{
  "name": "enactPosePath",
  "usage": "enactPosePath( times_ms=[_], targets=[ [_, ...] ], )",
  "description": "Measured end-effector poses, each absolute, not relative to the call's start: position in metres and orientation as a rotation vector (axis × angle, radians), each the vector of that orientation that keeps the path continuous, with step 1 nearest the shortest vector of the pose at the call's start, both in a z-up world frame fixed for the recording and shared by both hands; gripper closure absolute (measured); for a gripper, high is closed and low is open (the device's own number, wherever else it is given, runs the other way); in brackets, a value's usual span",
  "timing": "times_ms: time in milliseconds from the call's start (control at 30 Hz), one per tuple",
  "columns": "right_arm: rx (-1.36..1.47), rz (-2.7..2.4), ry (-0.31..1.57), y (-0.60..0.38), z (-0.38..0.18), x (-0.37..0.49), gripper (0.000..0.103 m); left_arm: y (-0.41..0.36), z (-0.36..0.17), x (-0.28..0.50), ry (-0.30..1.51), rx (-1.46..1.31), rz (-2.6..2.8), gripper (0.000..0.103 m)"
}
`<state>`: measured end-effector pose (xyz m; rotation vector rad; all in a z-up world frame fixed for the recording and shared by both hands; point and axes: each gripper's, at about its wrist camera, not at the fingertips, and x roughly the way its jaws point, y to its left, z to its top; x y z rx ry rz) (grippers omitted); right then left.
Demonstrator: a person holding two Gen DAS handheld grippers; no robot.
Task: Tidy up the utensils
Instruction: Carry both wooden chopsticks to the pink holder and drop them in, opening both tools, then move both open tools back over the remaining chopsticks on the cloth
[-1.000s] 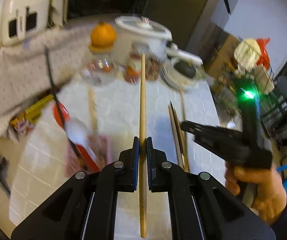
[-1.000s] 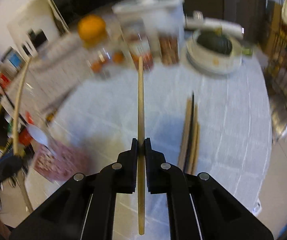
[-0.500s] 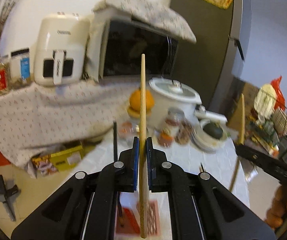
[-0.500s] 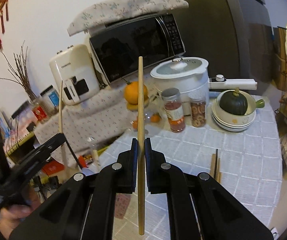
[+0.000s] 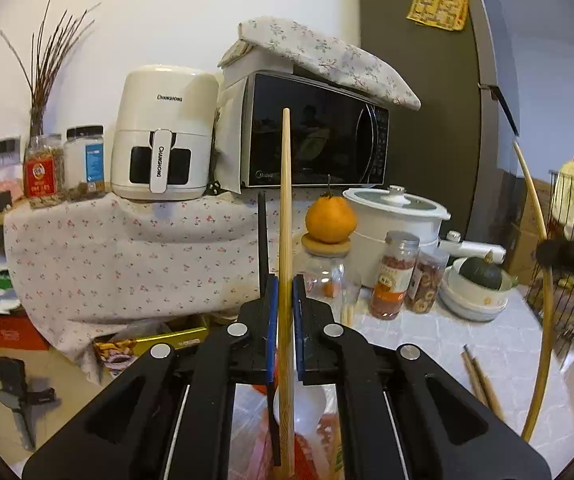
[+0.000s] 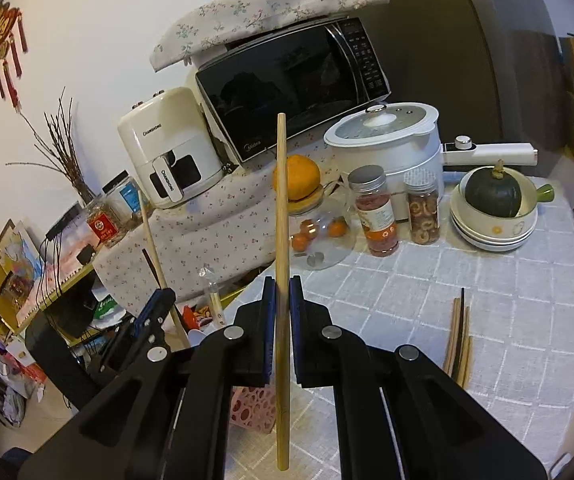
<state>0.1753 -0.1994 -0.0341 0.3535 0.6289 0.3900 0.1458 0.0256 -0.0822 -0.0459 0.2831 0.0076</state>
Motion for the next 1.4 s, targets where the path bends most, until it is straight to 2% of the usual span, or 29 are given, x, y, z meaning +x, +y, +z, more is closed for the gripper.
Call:
enactPosePath(
  times_ms=[267,500,900,967,1033,1200,1400],
  targets=[
    [0.353,0.389,0.632,-0.196,-0.036,0.174,0.096,0.013,-0.097,0.132,0.287,-0.010,0.011,0.097],
    [0.359,0.389,0.618,-0.191,-0.038,0.170,0.096,0.028,-0.113,0.135,0.436,-0.127,0.000,0.095],
    [0.379,0.391,0.603,-0.168,-0.043,0.175,0.096,0.055,-0.081,0.130,0.636,-0.348,-0.081,0.095],
    [0.402,0.384,0.593,-0.167,-0.043,0.177,0.096,0.065,-0.069,0.131,0.700,-0.370,-0.064,0.093],
    [0.446,0.383,0.576,-0.167,-0.043,0.179,0.096,0.075,-0.060,0.131,0.784,-0.391,-0.032,0.073],
    [0.466,0.359,0.474,-0.153,-0.035,0.176,0.096,0.097,-0.055,0.134,1.008,-0.380,0.023,0.070],
    [0.423,0.335,0.419,-0.127,-0.040,0.180,0.095,0.111,-0.064,0.134,1.063,-0.363,0.057,0.062]
  ],
)
